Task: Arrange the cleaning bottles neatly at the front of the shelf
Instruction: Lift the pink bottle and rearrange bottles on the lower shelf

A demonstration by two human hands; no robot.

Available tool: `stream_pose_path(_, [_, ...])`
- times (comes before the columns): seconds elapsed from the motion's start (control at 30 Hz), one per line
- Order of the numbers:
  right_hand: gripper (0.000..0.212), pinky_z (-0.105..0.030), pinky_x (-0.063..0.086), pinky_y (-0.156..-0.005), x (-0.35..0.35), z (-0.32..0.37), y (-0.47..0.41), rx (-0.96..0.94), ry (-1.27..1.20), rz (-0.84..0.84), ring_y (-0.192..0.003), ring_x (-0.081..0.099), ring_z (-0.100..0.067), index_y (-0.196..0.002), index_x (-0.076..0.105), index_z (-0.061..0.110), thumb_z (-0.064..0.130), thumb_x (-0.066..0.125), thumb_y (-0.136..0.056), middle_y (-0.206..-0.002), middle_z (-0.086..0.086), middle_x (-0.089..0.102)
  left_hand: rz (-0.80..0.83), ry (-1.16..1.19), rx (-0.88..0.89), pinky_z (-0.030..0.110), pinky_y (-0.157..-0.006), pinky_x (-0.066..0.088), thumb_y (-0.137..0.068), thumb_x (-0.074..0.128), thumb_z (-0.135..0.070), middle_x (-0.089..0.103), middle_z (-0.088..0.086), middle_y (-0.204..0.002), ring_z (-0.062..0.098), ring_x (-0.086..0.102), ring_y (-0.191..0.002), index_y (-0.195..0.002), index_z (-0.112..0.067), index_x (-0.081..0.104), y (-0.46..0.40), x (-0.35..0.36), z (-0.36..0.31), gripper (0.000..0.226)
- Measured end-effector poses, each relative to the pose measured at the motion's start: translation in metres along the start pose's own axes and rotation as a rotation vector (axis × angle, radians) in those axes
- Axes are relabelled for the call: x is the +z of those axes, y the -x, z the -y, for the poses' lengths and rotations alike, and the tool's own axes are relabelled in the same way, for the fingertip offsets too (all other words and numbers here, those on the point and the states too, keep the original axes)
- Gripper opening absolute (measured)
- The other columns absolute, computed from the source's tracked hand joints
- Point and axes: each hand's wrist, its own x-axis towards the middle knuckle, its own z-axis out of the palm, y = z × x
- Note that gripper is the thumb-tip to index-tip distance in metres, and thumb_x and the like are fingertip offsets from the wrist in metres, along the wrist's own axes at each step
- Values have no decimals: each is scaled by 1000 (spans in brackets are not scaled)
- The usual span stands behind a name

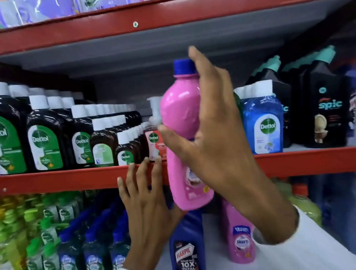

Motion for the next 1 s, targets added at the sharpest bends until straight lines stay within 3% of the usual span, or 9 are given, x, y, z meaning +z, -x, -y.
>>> stream_pose_path(0.07, [102,1,34,-98,-15,-14,26,57,-11,24,-115,41,4,-153,21,30,25,84,-74,-141,8,33,-6,-14,12,70,-119,25,-74,70,-51,46,12,-153,41,34,-146,-148,-23,38,0,1,-6,86])
stream_pose_path(0.3, [95,-4,29,-104,-32,-72,121,203,42,-51,-123,42,5,-141,36,29,19,91,-64,-135,8,42,10,-54,-52,67,-118,27,-77,67,-44,46,14,-148,42,32,-146,-147,-24,44,-2,3,-22,77])
stream_pose_path(0.4, [92,-11,30,-109,-24,-102,157,243,108,-79,-126,42,-7,-141,38,22,17,91,-65,-136,7,38,25,-47,-63,67,-119,26,-80,65,-39,44,14,-150,41,29,-148,-148,-24,42,-2,3,-24,73])
stream_pose_path(0.6, [86,-39,40,-110,6,-158,194,362,208,-44,-130,43,-25,-141,33,21,24,86,-74,-140,-5,37,24,-26,-76,67,-120,24,-79,68,-37,42,15,-150,41,26,-149,-147,-22,40,0,4,-27,74])
stream_pose_path(0.67, [85,-31,32,-111,14,-167,199,398,220,-23,-129,41,-26,-141,32,22,23,85,-75,-140,-10,39,20,-23,-71,68,-120,24,-79,68,-36,41,15,-150,41,26,-149,-148,-22,40,0,5,-26,75])
stream_pose_path(0.77, [86,-3,14,-104,23,-174,205,412,275,2,-122,40,-23,-137,39,12,17,89,-68,-134,-19,47,17,-10,-65,68,-121,23,-80,68,-34,40,15,-151,41,25,-150,-148,-23,38,1,7,-24,76])
stream_pose_path(0.8, [85,1,12,-103,25,-175,207,412,278,12,-120,39,-23,-135,40,10,14,90,-66,-133,-20,47,16,-4,-62,68,-121,23,-80,68,-34,39,15,-151,41,24,-150,-149,-23,37,1,8,-24,76])
stream_pose_path(1.0, [90,-13,22,-102,33,-181,208,437,294,31,-122,44,-30,-135,34,19,11,89,-63,-134,-16,43,4,0,-39,65,-122,22,-80,67,-33,40,16,-151,43,26,-150,-147,-21,38,2,10,-21,75])
